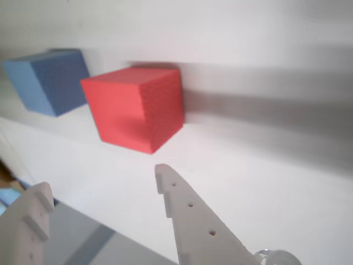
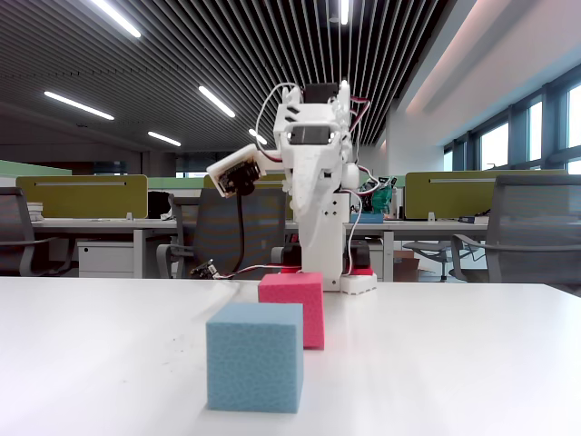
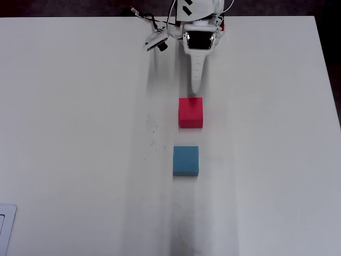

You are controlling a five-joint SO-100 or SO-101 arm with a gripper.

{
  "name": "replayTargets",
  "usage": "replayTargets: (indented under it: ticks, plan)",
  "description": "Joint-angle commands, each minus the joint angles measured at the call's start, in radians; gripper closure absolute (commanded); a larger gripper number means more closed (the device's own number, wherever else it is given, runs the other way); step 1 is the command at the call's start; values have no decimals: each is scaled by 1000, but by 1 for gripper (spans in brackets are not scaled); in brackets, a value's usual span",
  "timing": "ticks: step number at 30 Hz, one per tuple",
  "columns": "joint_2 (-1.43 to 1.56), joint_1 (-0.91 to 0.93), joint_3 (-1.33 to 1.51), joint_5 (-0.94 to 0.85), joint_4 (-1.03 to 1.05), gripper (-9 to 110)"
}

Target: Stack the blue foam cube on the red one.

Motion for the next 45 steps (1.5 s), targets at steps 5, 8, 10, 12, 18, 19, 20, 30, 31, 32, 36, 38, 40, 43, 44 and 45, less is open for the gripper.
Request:
replayTargets:
  ticks: [5,8,10,12,18,19,20,30,31,32,36,38,40,43,44,45]
  plan:
    - [-360,67,-383,3,-20,73]
    - [-500,98,-505,3,-20,72]
    - [-595,118,-583,5,-11,72]
    - [-746,143,-704,5,6,70]
    - [-1008,152,-893,6,18,65]
    - [-1098,147,-969,6,49,64]
    - [-1135,146,-1000,6,57,63]
    - [-1413,110,-1209,-2,61,63]
    - [-1436,106,-1227,-2,64,63]
    - [-1460,101,-1247,-2,75,63]
    - [-1546,81,-1307,-2,112,63]
    - [-1577,74,-1316,-2,114,63]
    - [-1606,64,-1324,-2,114,63]
    - [-1643,57,-1341,-2,101,64]
    - [-1657,55,-1348,-2,95,64]
    - [-1671,52,-1356,-2,94,64]
